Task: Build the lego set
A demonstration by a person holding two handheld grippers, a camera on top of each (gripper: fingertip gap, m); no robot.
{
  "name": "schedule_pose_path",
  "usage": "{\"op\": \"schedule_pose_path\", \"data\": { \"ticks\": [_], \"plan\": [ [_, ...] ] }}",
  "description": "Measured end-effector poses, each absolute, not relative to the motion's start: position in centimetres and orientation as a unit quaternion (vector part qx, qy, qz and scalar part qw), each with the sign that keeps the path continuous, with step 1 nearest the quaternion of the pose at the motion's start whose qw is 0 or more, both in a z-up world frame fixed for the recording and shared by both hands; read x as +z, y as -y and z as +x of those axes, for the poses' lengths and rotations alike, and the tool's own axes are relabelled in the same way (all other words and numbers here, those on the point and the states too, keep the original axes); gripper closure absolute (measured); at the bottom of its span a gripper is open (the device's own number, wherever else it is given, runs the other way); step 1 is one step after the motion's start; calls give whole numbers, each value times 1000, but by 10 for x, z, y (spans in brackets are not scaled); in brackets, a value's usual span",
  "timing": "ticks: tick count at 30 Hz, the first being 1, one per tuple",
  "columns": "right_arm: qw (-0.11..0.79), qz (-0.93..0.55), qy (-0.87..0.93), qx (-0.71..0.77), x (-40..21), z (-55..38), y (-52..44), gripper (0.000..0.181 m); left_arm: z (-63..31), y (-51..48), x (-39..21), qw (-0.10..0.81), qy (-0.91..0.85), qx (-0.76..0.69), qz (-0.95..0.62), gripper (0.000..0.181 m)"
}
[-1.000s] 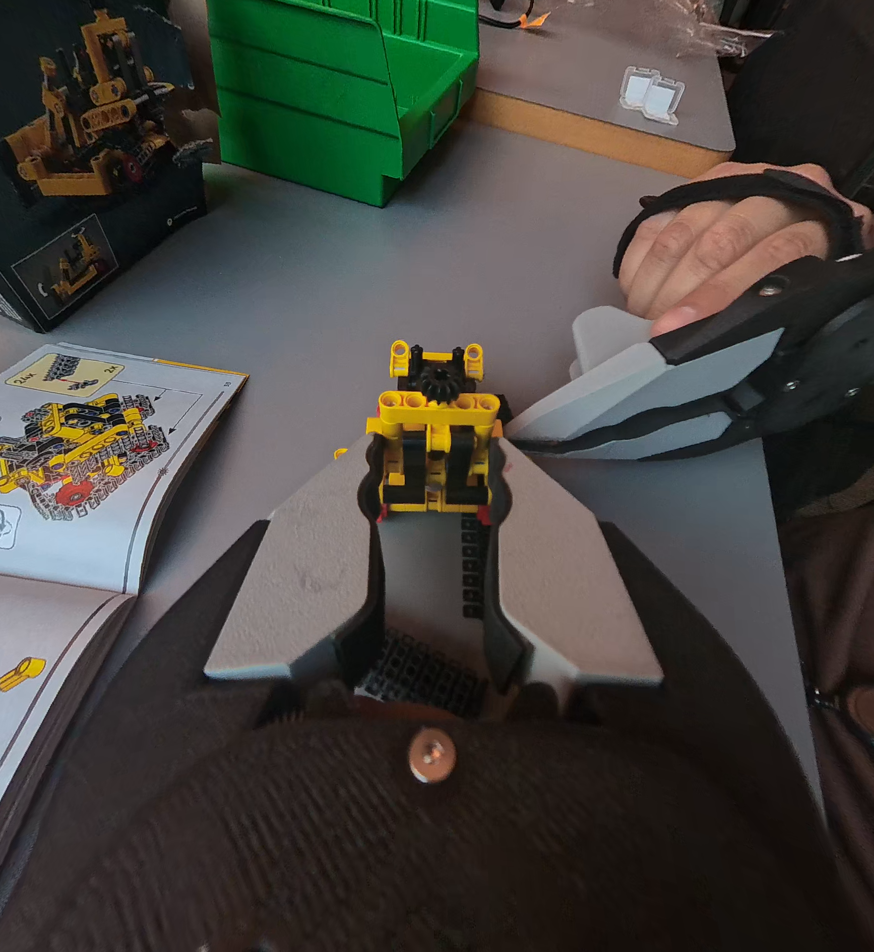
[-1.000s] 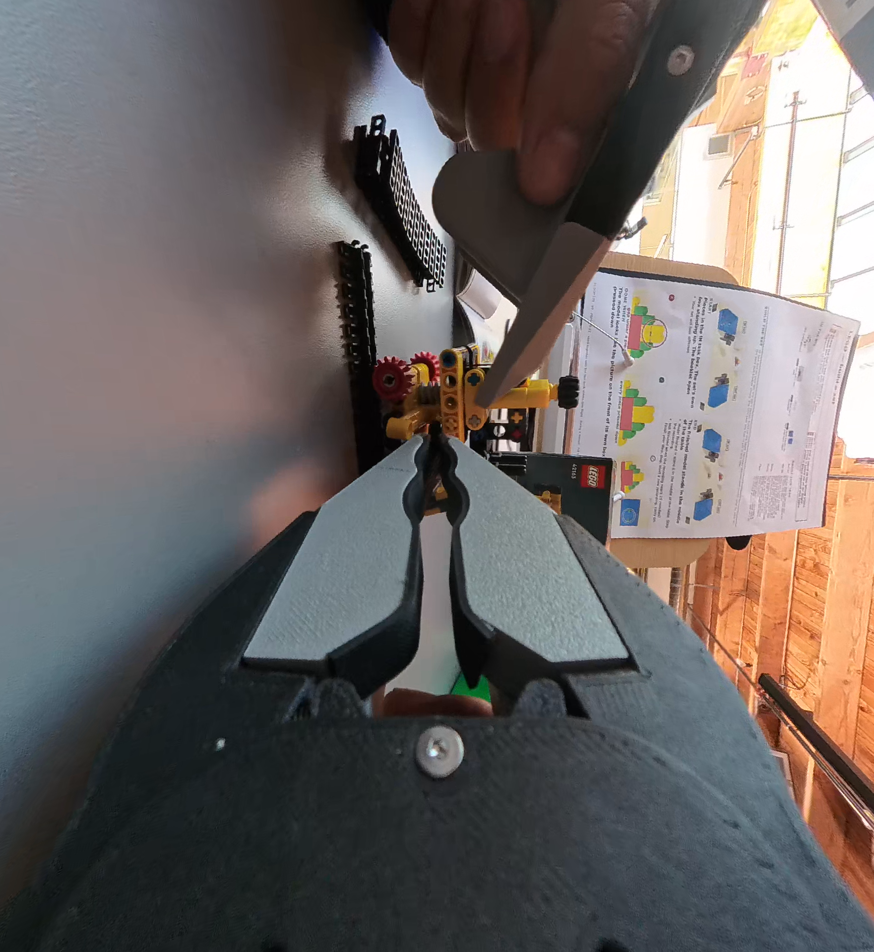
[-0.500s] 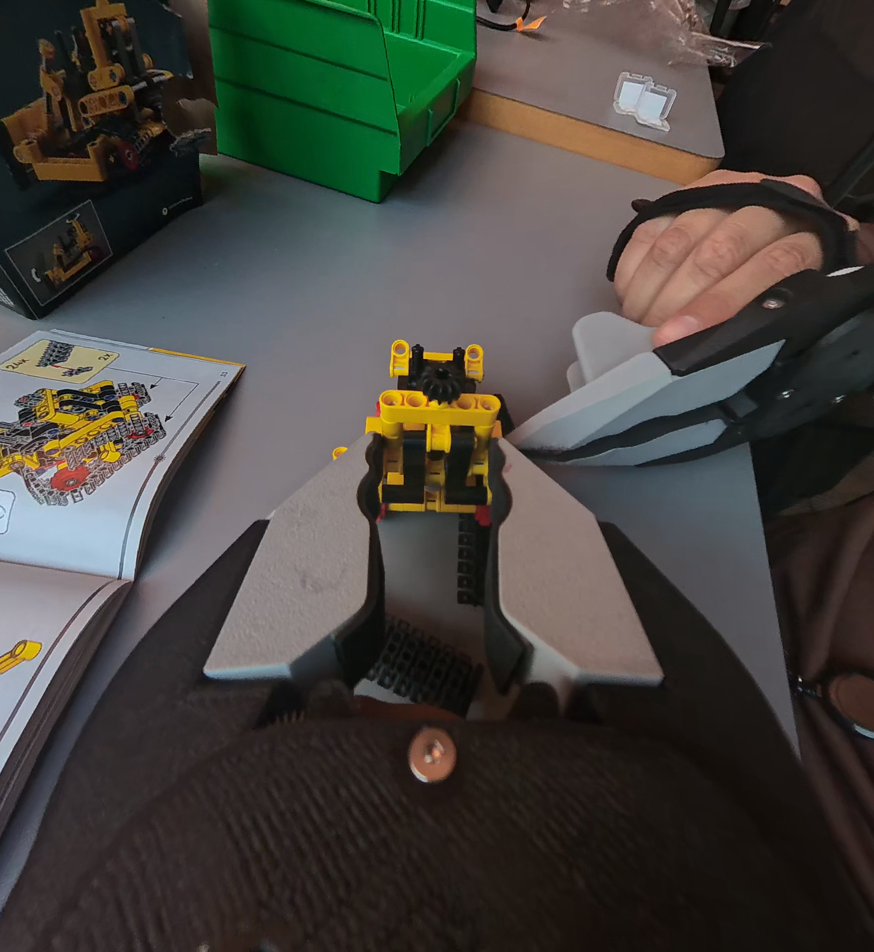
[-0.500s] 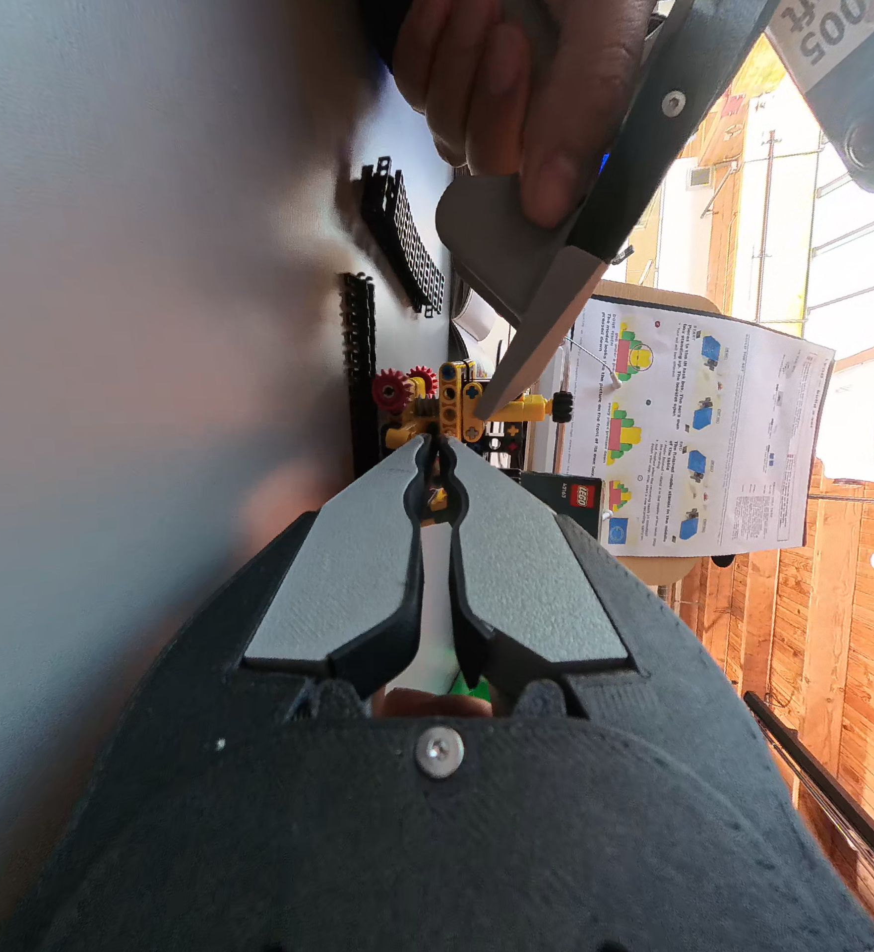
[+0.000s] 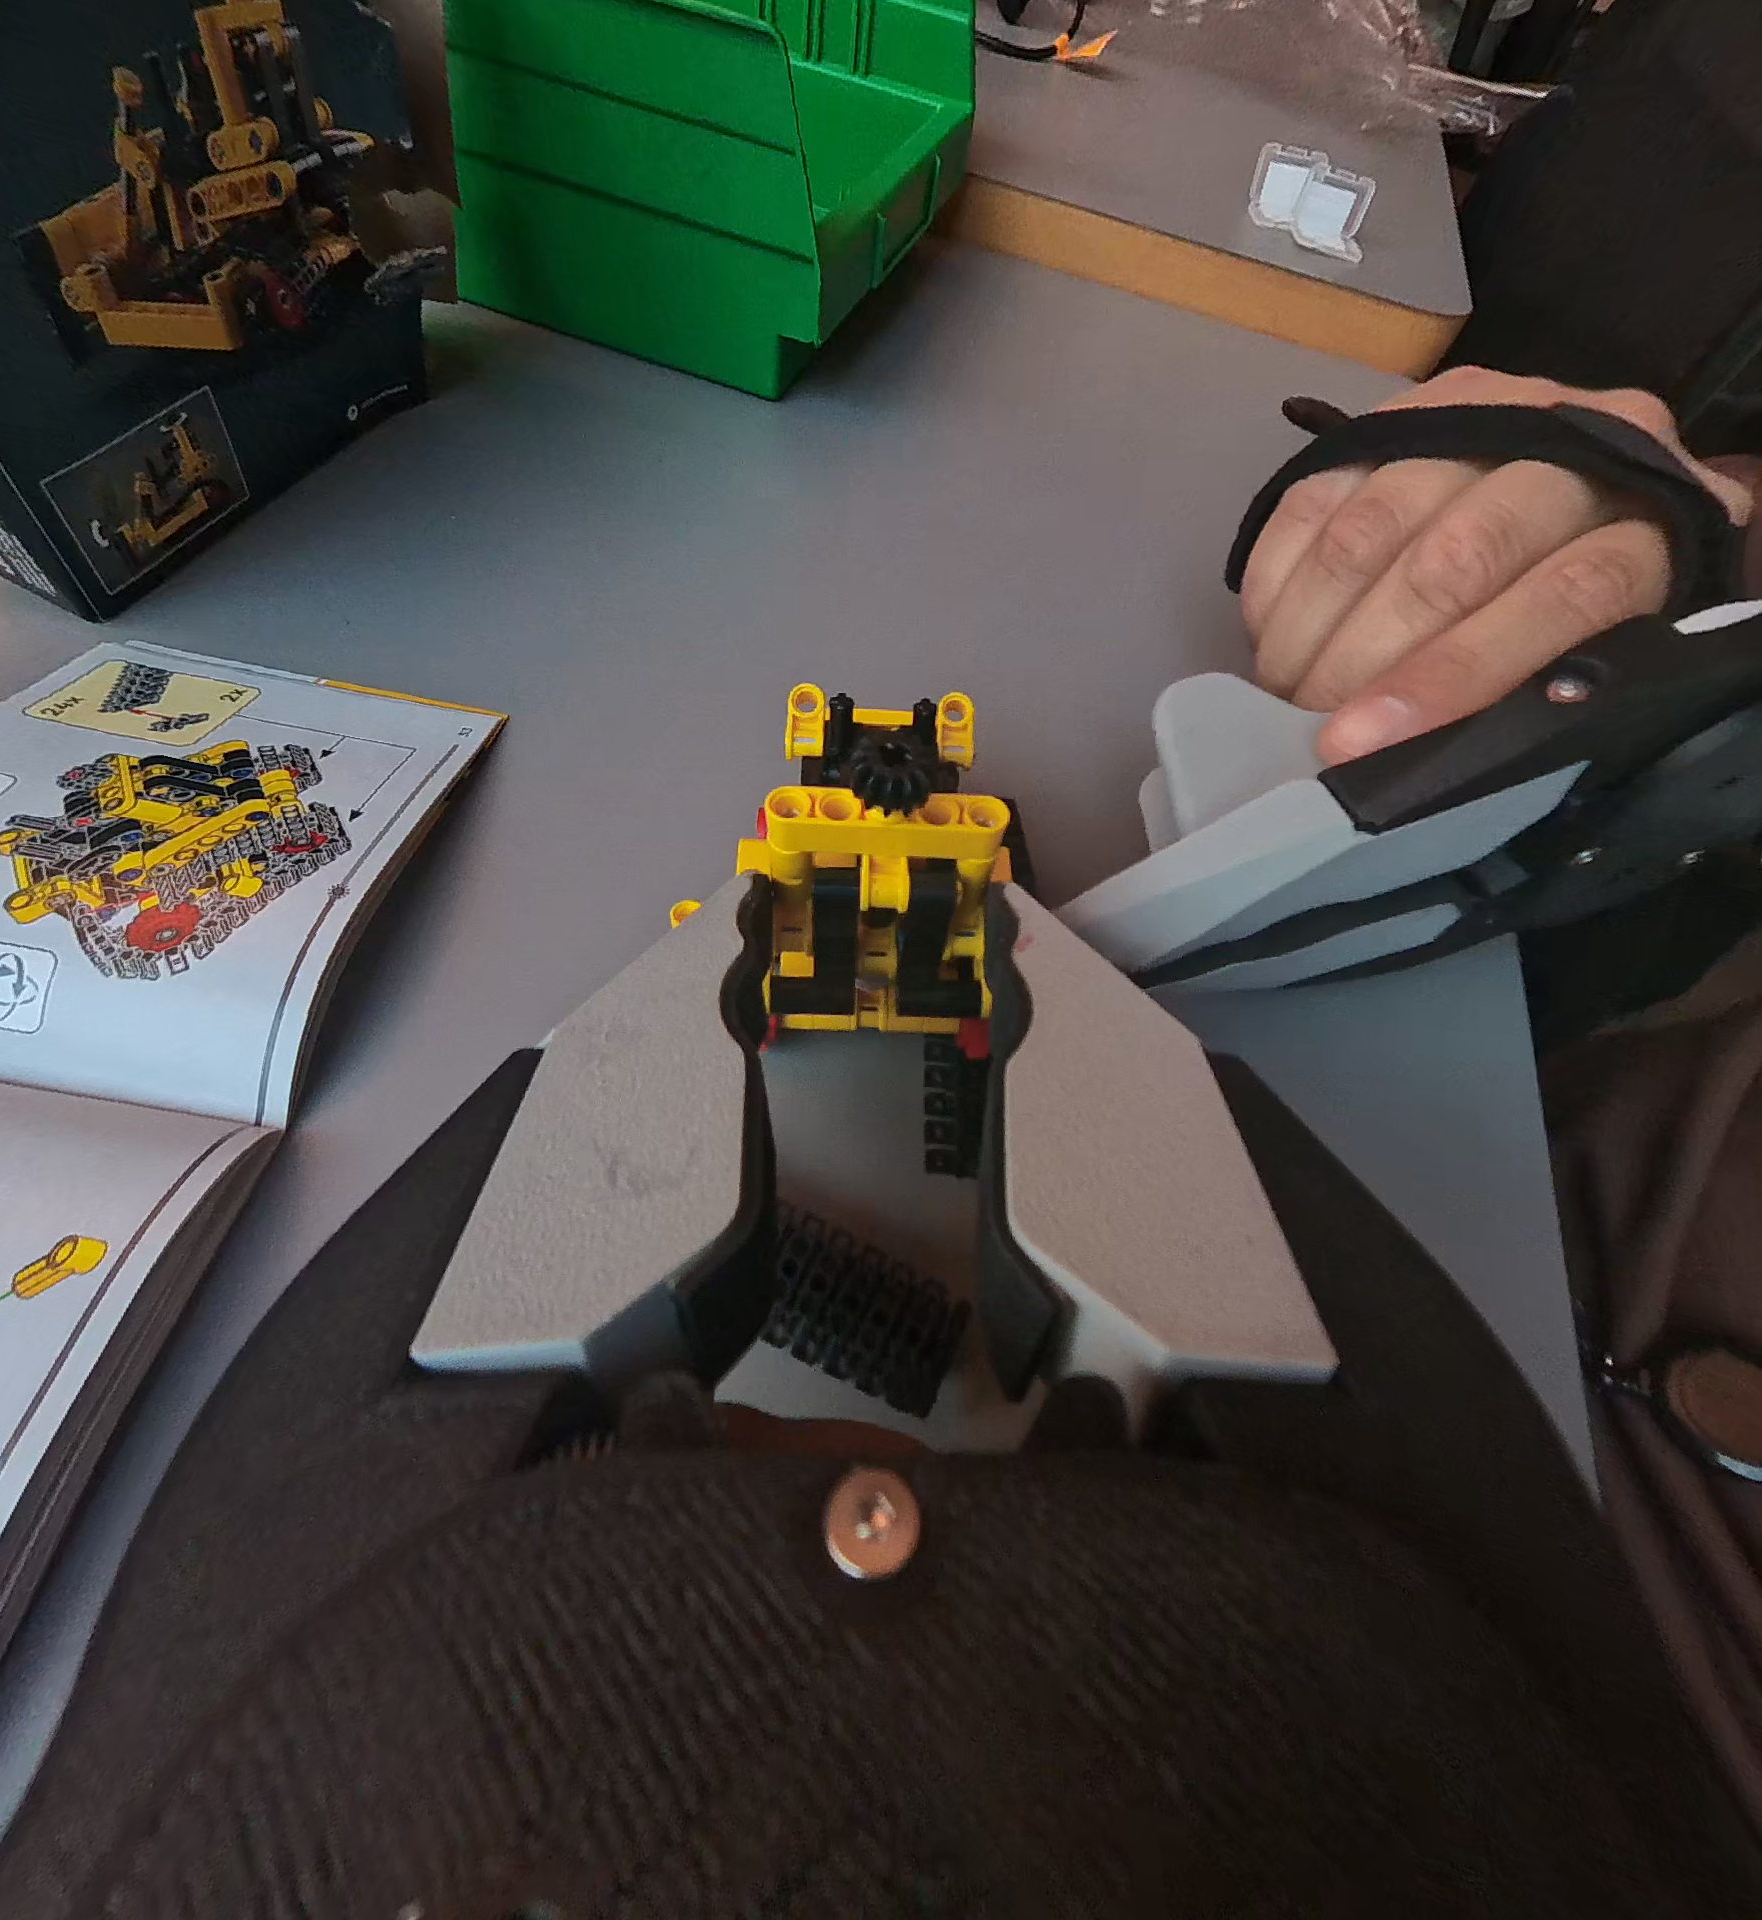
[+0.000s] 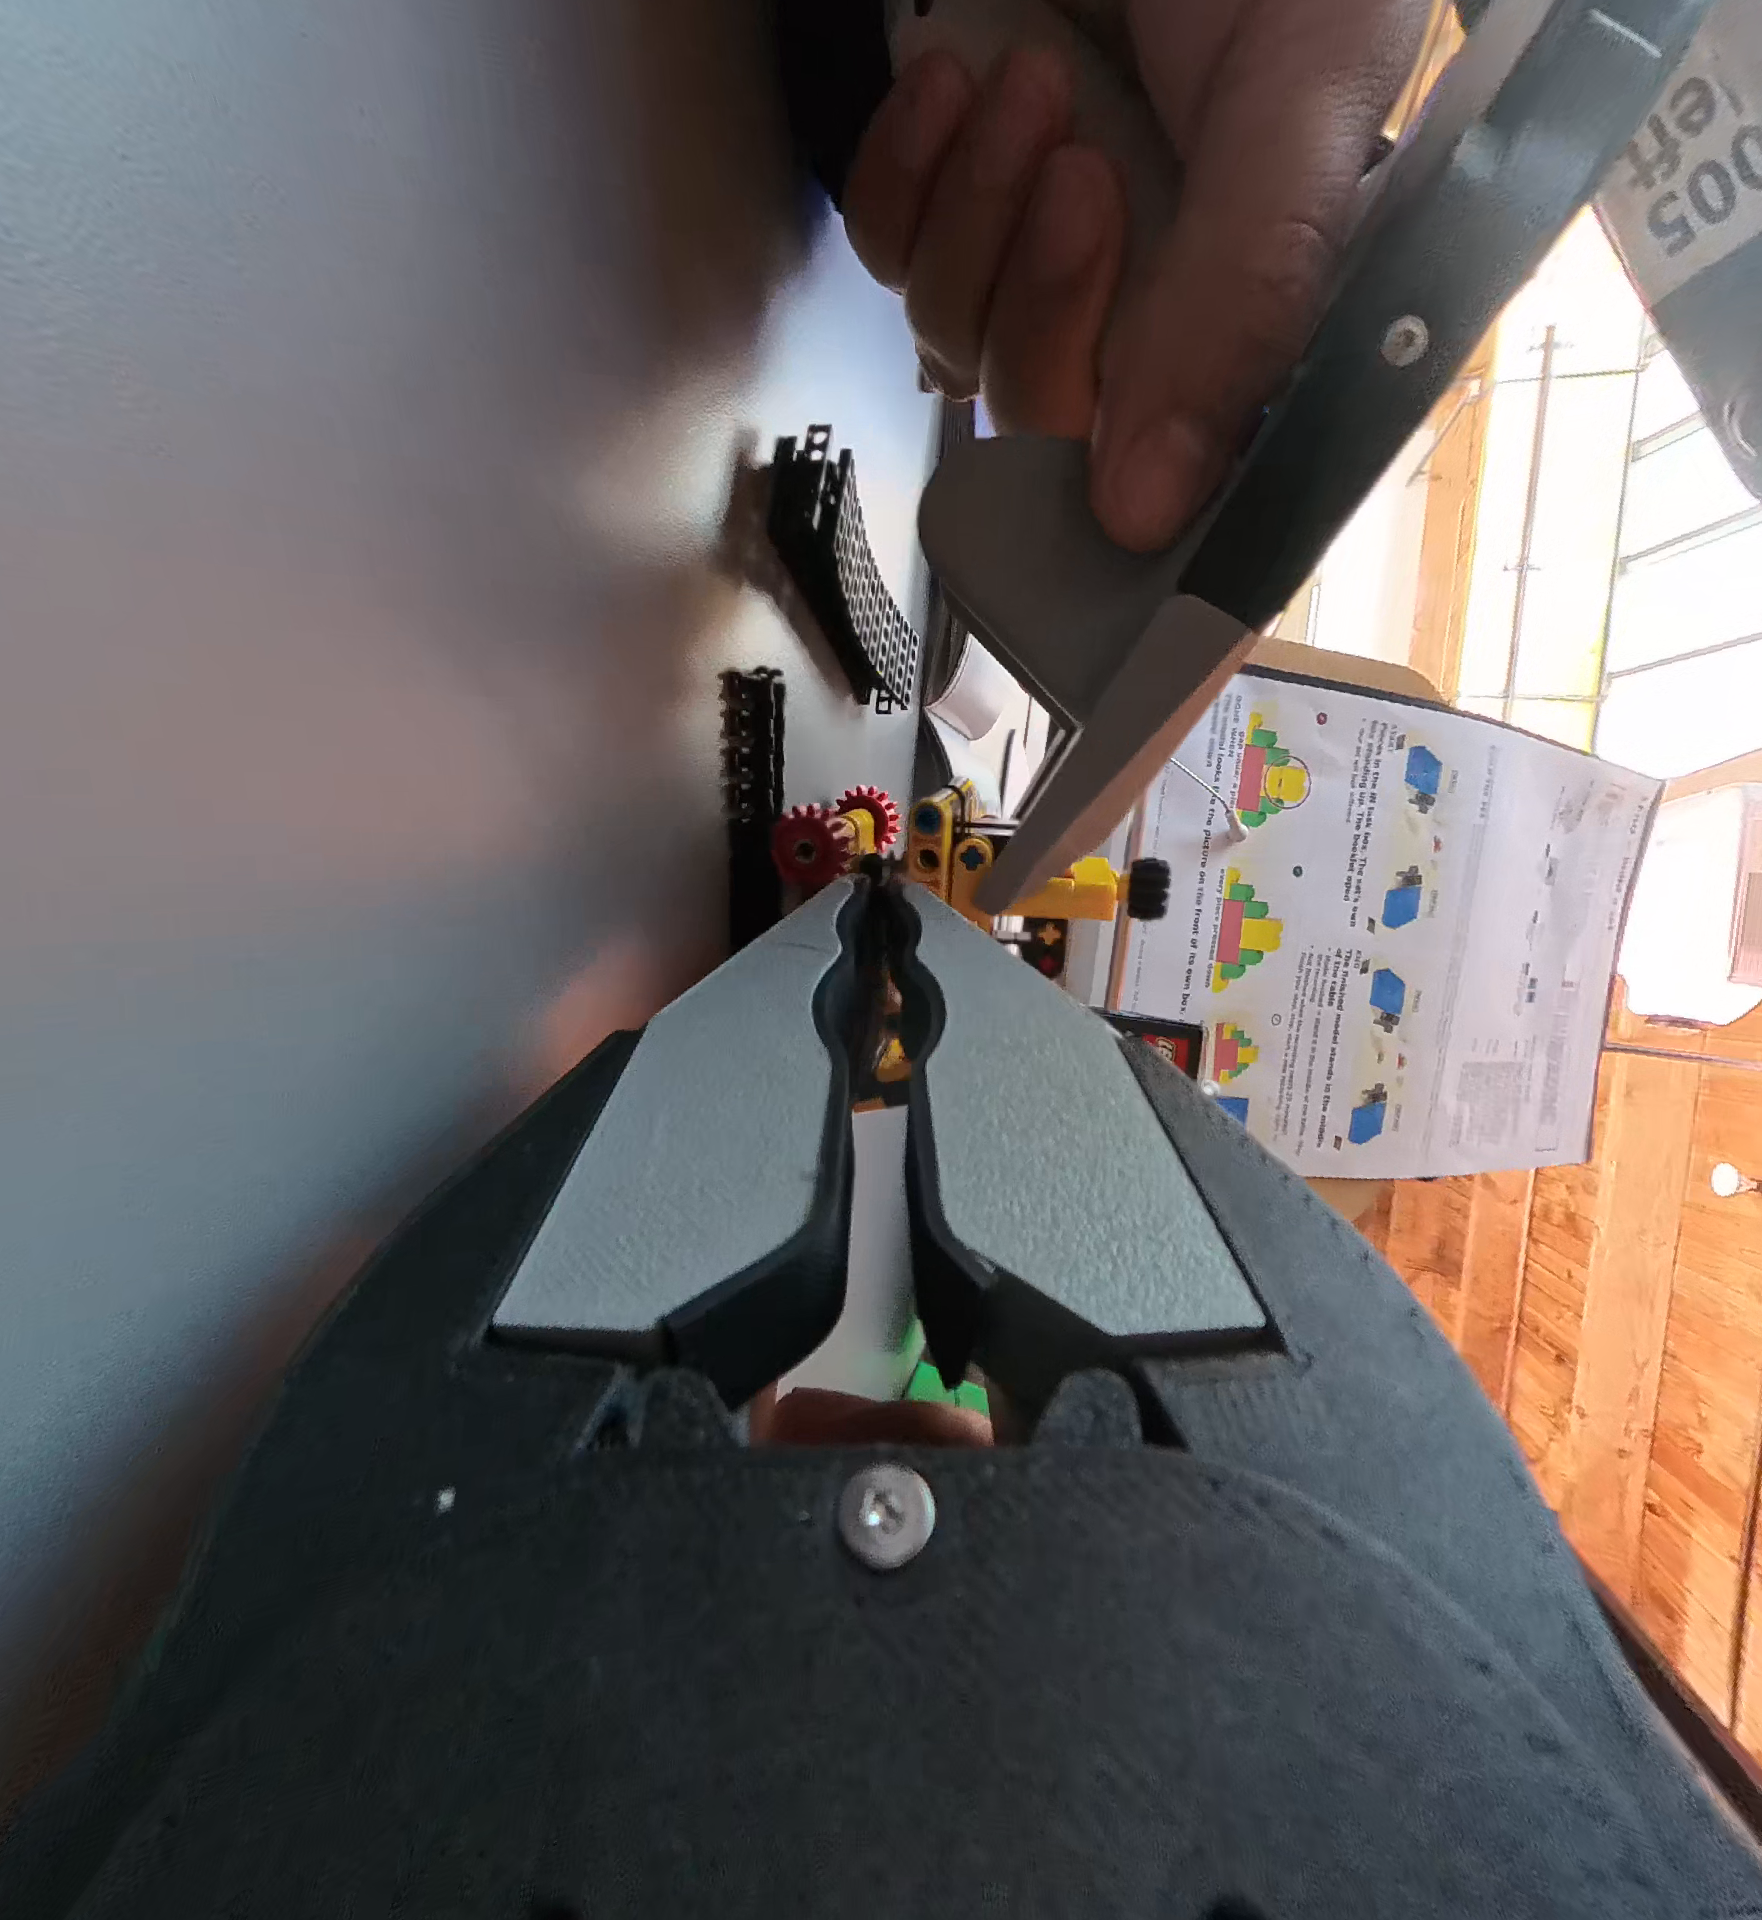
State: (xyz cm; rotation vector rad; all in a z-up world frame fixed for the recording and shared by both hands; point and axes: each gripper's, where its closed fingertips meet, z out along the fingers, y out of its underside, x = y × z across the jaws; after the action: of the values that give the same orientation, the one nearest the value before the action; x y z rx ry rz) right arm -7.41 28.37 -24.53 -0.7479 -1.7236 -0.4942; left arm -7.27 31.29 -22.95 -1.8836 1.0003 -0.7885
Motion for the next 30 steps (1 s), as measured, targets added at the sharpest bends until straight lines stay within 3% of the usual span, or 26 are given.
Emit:
{"op": "schedule_pose_path", "data": {
  "ticks": [16,21,23,26,30],
  "plan": [
    [561,-310,740,-204,-250,-80,-281,181,-75,-312,-229,420,-392,-316,-756,143],
    [562,-308,740,-204,-250,-79,-281,181,-86,-309,-229,413,-385,-307,-766,122],
    [562,-308,740,-203,-250,-79,-281,181,-96,-304,-222,421,-397,-295,-760,129],
    [563,-307,740,-203,-250,-79,-281,181,-109,-283,-217,417,-460,-282,-732,164],
    [563,-307,740,-201,-251,-79,-280,181,-119,-272,-231,405,-555,-203,-698,168]
  ]
}}
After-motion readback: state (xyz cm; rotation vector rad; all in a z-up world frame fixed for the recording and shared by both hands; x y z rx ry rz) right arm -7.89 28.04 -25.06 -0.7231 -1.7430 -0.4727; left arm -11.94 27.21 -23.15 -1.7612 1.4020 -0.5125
